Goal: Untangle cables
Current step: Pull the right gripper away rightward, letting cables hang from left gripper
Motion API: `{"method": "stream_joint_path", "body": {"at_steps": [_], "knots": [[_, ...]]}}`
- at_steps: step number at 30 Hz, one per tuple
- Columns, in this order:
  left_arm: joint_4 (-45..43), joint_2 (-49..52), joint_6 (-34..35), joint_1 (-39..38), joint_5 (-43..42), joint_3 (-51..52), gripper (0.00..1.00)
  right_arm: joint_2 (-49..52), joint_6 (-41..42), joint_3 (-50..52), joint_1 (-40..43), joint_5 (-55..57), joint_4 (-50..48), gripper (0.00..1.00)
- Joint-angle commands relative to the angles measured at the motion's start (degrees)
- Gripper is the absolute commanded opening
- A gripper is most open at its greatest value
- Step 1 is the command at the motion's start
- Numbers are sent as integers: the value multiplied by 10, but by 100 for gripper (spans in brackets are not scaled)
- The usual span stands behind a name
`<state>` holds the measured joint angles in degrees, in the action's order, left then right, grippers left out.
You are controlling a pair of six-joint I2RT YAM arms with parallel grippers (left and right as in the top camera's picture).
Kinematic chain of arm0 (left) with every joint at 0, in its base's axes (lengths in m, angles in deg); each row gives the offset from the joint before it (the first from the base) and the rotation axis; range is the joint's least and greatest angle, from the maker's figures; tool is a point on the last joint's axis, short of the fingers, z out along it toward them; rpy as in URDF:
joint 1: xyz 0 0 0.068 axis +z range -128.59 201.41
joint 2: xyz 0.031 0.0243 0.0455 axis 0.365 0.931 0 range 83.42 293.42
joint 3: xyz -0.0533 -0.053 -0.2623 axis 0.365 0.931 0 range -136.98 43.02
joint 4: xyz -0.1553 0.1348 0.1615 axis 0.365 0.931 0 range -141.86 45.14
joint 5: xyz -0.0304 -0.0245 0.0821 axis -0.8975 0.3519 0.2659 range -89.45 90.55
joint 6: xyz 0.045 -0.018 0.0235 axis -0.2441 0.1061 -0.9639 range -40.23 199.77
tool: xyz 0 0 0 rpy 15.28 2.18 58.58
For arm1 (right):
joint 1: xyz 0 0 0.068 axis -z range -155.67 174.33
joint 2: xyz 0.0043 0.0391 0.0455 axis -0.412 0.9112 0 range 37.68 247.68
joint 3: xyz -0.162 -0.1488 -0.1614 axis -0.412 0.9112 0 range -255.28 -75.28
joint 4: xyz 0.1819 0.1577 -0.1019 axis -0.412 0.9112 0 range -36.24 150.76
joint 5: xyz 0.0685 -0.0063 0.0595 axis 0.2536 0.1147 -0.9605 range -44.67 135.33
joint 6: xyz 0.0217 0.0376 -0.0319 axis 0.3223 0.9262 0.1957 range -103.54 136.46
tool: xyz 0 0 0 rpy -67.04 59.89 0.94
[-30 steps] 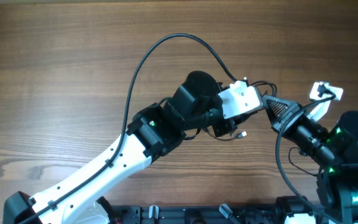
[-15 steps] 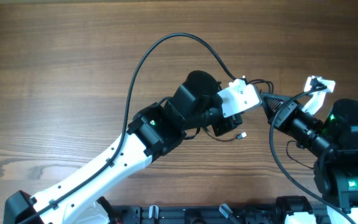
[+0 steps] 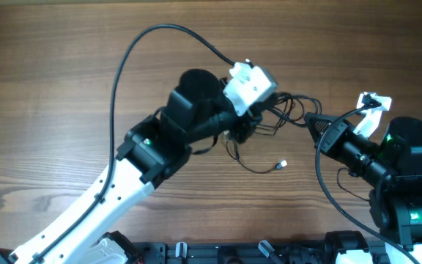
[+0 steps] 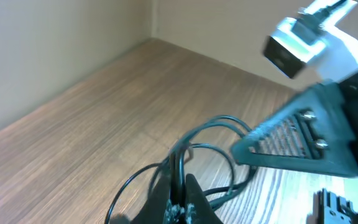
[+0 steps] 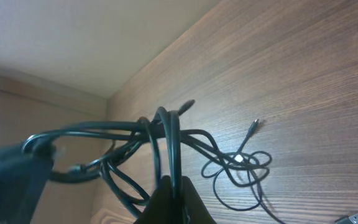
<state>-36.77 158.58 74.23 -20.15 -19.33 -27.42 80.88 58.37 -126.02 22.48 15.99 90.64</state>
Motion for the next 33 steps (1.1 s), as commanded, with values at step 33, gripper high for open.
{"method": "stream_joint_path", "body": {"at_steps": [33], "knots": [[26,-12,28,97,218,-9,4,3,-346,-3,0,-180,80,9]]}}
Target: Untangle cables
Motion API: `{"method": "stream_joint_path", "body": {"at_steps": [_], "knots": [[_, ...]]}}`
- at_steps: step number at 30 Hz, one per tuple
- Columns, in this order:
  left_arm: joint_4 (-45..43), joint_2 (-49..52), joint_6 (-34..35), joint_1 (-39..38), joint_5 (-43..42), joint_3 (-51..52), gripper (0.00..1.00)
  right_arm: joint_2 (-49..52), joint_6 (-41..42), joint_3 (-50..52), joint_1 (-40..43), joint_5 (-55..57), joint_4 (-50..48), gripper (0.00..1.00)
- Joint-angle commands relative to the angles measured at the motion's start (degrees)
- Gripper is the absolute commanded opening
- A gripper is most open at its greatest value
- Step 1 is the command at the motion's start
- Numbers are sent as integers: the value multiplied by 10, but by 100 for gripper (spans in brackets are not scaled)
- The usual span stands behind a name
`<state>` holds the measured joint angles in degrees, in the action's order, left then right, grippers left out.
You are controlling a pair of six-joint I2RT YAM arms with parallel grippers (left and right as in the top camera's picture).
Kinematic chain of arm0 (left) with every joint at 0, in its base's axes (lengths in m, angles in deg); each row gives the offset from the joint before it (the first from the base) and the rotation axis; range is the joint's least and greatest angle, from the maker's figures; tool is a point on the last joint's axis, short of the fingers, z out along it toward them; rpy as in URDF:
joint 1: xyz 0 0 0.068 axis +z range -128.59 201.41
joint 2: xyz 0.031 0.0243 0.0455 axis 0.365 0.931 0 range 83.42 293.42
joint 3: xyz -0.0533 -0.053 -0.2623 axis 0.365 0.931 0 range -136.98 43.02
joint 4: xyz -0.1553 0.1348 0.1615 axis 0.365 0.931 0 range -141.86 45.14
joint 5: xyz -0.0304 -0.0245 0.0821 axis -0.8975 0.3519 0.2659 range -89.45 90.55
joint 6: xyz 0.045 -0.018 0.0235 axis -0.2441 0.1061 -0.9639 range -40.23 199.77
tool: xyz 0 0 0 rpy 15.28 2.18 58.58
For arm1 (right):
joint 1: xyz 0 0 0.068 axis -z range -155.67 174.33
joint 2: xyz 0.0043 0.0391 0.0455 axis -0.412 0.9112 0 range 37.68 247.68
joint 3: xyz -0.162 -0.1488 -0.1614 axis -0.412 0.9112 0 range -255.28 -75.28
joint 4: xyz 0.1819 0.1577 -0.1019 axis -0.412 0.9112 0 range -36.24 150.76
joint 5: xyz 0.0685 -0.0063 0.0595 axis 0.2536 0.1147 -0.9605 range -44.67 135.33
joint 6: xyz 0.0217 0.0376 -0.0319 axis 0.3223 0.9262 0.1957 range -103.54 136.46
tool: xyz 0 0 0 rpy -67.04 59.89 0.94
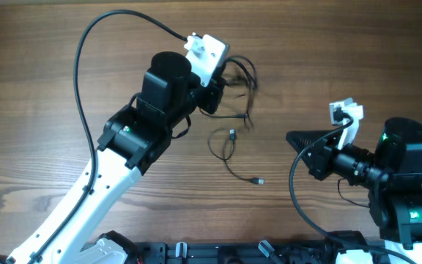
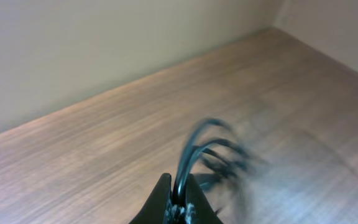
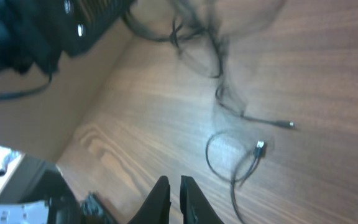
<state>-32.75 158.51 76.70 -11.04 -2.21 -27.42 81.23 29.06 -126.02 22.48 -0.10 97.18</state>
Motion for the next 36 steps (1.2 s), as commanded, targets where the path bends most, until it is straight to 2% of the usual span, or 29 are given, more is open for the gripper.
{"method": "stream_joint_path", "body": {"at_steps": [1,3,5,8,9,11,14,16,20,25,32,36], "knots": [[-19,-12,3,6,55,-9,4,0,-56,-3,0,-19,22,9],[-28,-12,3,6,57,-9,4,0,-65,-3,0,-19,30,9],[-30,-12,4,6,38,-9,4,0,-64,-3,0,-19,27,18],[-30,-12,6,6,-36,-9,4,0,-54,-3,0,-19,17,61],[-30,-12,6,5,-63,-9,4,0,-42,-3,0,-18,10,69],[-32,-12,6,3,-104,-9,4,0,2,-3,0,-18,-13,75],[-45,-12,19,3,-171,-9,4,0,80,-3,0,-19,-59,78],[-68,-12,67,3,-203,-9,4,0,111,-3,0,-19,-81,80],[-97,-12,99,2,-265,-9,4,0,134,-3,0,-32,-98,80],[-107,-12,100,-34,-268,-9,4,0,173,-3,0,-49,-125,80],[-115,-9,98,-80,-251,-9,4,1,189,-3,0,-46,-142,80],[-114,-9,98,-94,-251,-9,4,2,189,-3,0,-26,-142,76]]}}
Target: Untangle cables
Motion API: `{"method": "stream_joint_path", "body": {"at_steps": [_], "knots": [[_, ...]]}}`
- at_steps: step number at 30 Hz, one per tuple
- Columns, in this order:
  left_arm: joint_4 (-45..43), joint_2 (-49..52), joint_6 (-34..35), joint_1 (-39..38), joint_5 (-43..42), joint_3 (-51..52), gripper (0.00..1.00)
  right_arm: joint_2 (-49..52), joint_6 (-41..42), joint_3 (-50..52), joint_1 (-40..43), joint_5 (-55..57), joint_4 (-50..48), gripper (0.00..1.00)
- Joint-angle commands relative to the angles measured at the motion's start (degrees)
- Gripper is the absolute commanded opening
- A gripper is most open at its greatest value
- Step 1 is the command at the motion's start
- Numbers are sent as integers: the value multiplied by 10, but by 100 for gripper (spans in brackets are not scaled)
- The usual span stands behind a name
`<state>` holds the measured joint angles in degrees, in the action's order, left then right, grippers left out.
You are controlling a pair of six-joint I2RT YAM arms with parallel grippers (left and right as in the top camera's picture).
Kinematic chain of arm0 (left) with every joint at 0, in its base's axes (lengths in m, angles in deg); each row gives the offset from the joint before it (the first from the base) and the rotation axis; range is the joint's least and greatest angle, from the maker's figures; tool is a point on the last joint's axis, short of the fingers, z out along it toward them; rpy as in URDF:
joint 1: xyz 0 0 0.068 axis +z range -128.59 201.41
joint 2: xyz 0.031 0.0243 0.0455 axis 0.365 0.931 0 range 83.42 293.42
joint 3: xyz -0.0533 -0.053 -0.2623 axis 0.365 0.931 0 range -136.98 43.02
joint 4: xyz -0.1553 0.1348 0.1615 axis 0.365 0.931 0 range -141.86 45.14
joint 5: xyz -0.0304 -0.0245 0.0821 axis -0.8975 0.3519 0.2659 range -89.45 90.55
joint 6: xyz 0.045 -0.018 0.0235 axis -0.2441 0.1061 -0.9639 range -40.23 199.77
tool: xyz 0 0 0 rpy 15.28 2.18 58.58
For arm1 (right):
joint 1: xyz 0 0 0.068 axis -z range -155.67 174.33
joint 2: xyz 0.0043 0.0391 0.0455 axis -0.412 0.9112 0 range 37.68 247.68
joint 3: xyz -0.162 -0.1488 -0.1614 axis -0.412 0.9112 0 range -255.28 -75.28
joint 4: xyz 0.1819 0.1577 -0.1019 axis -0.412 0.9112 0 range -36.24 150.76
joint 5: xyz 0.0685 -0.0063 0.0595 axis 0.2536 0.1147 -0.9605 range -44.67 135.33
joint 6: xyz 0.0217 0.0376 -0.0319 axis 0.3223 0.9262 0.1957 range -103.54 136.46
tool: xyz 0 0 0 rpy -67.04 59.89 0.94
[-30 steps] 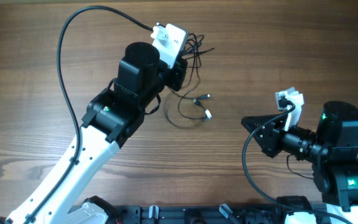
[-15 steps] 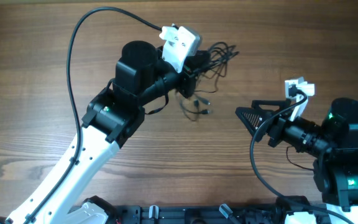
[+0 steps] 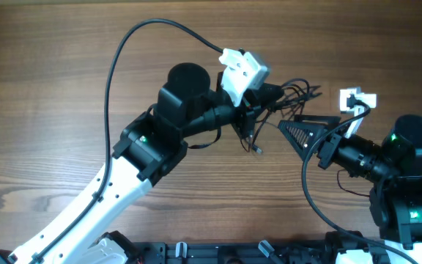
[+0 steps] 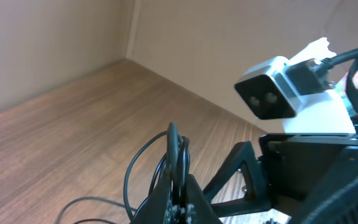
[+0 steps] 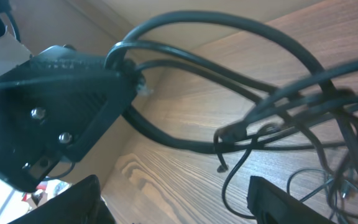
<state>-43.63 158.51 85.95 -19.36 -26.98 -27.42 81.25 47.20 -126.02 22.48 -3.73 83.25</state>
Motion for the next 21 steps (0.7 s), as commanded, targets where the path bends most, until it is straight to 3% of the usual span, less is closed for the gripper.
{"method": "stream_joint_path", "body": {"at_steps": [1,8,21], "knots": [[-5,-9,5,-14,-3,-9,4,2,7,-3,0,17,-3,76],[-5,-9,8,-19,-6,-9,4,2,-55,-3,0,42,-1,76],[-3,-9,65,-19,-49,-9,4,2,-53,-3,0,93,-5,76]]}}
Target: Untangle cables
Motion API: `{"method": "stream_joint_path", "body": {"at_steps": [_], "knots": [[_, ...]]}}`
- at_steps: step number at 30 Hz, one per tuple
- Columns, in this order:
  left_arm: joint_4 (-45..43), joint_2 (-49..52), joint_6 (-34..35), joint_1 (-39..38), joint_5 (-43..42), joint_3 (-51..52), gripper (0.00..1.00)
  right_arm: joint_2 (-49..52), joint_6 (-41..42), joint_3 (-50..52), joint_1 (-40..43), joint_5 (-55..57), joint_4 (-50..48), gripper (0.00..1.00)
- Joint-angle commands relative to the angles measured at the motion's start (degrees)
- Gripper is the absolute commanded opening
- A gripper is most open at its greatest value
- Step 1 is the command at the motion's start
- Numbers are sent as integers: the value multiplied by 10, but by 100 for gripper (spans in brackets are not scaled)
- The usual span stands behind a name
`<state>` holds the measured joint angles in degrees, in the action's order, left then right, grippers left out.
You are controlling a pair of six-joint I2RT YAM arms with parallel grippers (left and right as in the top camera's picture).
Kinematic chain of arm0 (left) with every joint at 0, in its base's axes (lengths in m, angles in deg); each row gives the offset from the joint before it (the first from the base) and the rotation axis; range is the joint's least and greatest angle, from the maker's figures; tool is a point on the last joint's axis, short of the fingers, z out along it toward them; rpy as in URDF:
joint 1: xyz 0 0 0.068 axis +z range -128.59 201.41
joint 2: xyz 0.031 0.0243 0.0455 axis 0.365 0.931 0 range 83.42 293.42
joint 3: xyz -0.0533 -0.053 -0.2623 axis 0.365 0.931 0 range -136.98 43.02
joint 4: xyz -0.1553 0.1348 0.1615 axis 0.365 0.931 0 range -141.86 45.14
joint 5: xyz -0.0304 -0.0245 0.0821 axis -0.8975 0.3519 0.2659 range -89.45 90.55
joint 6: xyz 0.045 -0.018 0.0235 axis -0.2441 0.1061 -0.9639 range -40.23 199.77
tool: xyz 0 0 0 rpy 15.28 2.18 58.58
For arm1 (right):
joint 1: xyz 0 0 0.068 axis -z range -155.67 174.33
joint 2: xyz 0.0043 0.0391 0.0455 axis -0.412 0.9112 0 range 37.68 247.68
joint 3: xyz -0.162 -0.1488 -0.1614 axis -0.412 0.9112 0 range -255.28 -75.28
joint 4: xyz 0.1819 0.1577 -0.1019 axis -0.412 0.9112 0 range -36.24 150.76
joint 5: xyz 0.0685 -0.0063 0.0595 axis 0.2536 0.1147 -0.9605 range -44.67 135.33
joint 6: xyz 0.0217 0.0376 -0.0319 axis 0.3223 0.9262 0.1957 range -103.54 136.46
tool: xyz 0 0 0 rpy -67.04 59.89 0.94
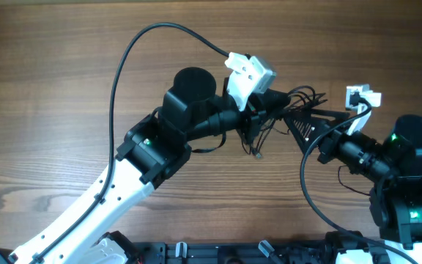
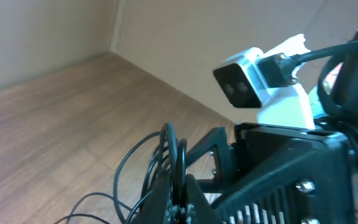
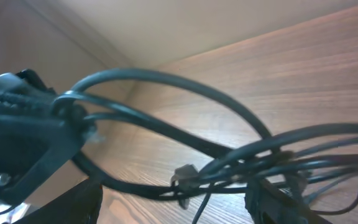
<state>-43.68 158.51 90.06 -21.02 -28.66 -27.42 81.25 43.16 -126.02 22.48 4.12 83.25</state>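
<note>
The tangle of thin black cables (image 1: 288, 103) hangs above the table's middle, and my left gripper (image 1: 261, 110) is shut on its loops. In the left wrist view the left gripper (image 2: 178, 198) pinches several strands (image 2: 168, 146) that arch up out of it. My right gripper (image 1: 299, 121) stands open against the tangle from the right. Seen from the right wrist, that right gripper (image 3: 173, 196) has wide-set fingers (image 3: 82, 202) with the cable loops (image 3: 229, 165) running between them. One loose plug (image 1: 256, 153) dangles under the bundle.
The left arm's own thick black cable (image 1: 123, 66) arcs over the table's upper left. The right arm's base (image 1: 409, 183) stands at the right edge. A black rail (image 1: 233, 253) runs along the front edge. Brown wood table (image 1: 50, 110) lies all around.
My right gripper, still open, has moved up and left to the bundle, so the loops now run between its fingers. The left gripper has shifted slightly right with the cables.
Both grippers were first shut on the tangle in the table's middle. Then the left held the bundle at the upper left while the right was shut and empty at the right. After that the left was back in the middle with the right open beside it, now around the loops.
</note>
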Motion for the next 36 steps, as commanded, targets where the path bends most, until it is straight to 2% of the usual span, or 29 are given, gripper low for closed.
{"method": "stream_joint_path", "body": {"at_steps": [1,7,12,14,19,22,25,29,36], "knots": [[-3,-9,26,-2,-35,-9,4,2,-12,-3,0,14,-6,75],[-3,-9,26,-9,-53,-9,4,2,-10,-3,0,11,-17,75],[-3,-9,26,-21,-52,-9,4,2,-10,-3,0,-8,-22,70],[-3,-9,26,-22,-52,-9,4,2,-10,-3,0,-8,-22,64],[-3,-9,26,-23,-53,-9,4,3,-10,-3,0,-8,-22,39],[-3,-9,26,-28,-53,-9,4,4,-11,-3,0,-8,-20,36],[-3,-9,26,-28,-53,-9,4,5,-11,-3,0,-8,-20,27],[-3,-9,23,-28,-52,-9,4,6,-11,-3,0,-8,-19,4],[2,-9,19,-26,9,-9,4,5,-12,-3,0,-42,-14,4]]}}
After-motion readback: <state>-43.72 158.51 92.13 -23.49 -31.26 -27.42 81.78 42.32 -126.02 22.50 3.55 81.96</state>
